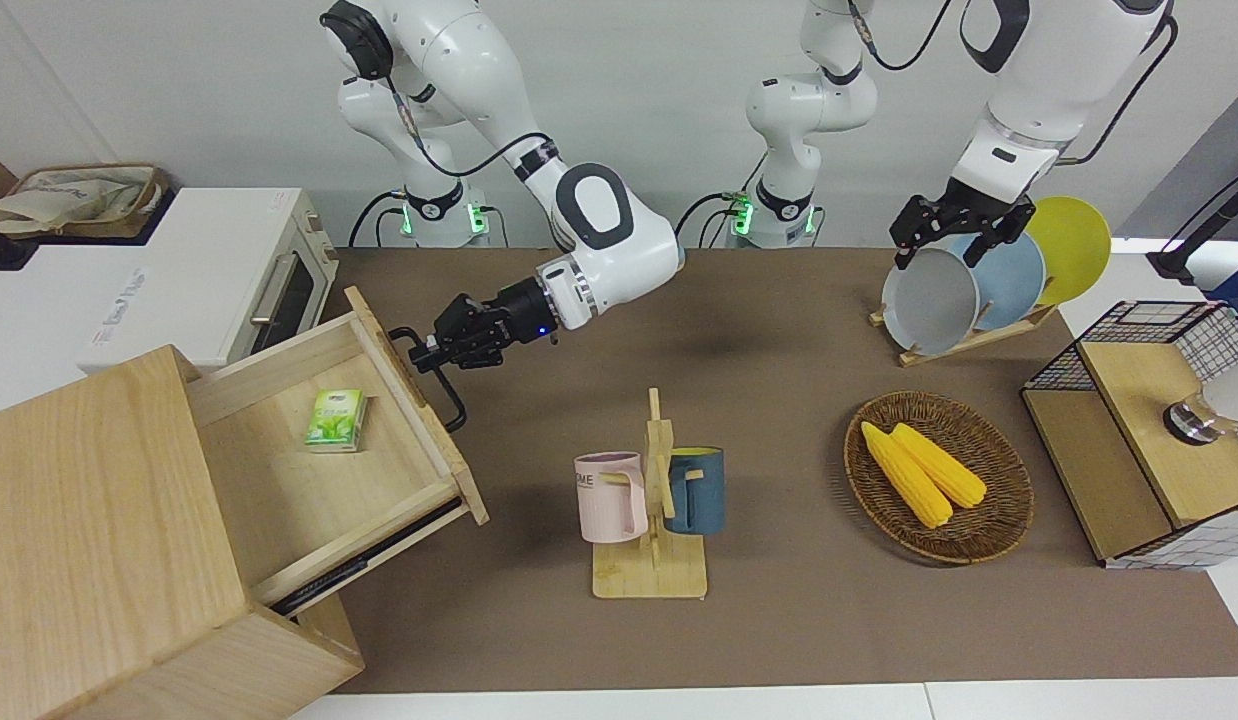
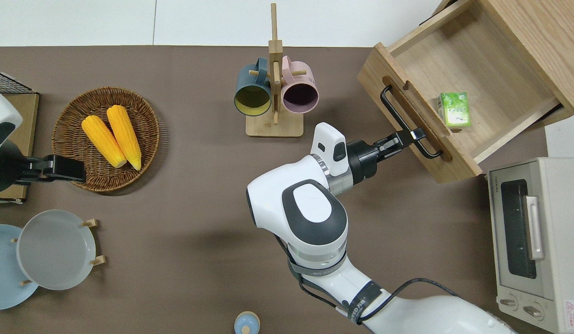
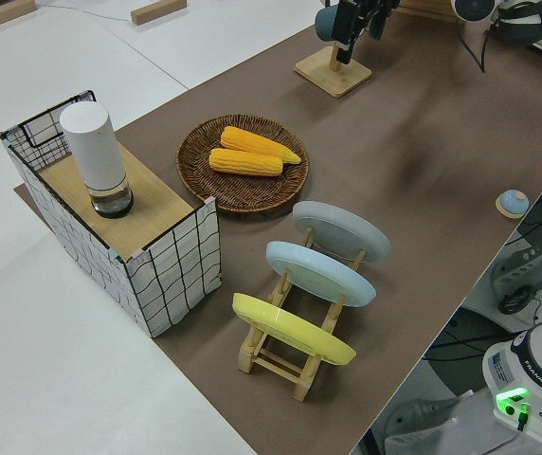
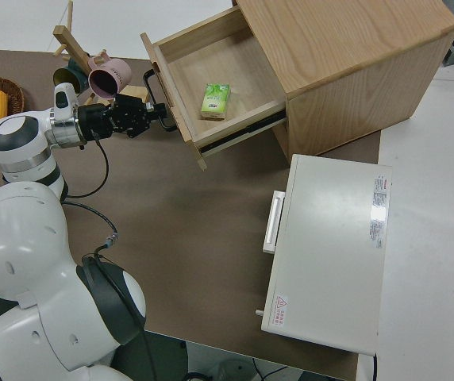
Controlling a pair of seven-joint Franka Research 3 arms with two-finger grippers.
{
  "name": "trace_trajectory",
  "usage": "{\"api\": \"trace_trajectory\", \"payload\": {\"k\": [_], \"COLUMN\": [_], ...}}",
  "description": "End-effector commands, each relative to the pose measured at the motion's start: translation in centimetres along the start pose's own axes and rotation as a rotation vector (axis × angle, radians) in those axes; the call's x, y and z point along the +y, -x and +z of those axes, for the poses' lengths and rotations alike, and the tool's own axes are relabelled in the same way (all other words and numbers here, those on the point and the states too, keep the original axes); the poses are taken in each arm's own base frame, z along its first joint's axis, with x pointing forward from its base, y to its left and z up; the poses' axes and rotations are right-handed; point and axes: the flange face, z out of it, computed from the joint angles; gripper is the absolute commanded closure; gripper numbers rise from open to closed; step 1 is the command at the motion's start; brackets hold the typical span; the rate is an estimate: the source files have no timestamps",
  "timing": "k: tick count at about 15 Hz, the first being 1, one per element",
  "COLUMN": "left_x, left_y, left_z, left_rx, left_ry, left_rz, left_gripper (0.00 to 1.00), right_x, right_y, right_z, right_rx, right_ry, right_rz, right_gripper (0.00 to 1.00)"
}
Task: Slide drawer open with right arm
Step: 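Pull the drawer handle toward the robot with the right gripper, then release the handle and lift the right gripper away from the drawer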
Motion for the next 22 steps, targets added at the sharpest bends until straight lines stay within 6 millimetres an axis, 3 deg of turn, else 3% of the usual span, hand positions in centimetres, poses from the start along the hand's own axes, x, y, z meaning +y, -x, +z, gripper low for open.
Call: {"api": "trace_trajectory", "payload": {"k": [1,22], "left_x": [-0.1,-0.1], "left_y": [0.3,0.3], "left_z": [-0.4,-0.4], "left_rx": [0.004,0.004], "left_ry": [-0.013,-0.013], "left_rz": [0.008,0.007], "left_gripper": [0.00,0.00], "right_x": [1.1,1.2], "right_y": [1.7,3.0], "right_z": [-1.6,-4.2], "right_rx": [-0.077,-0.100], "right_ry": [0.006,-0.008], "right_rz": [-0.026,-0.031], "right_gripper": [0.973,0.930]}}
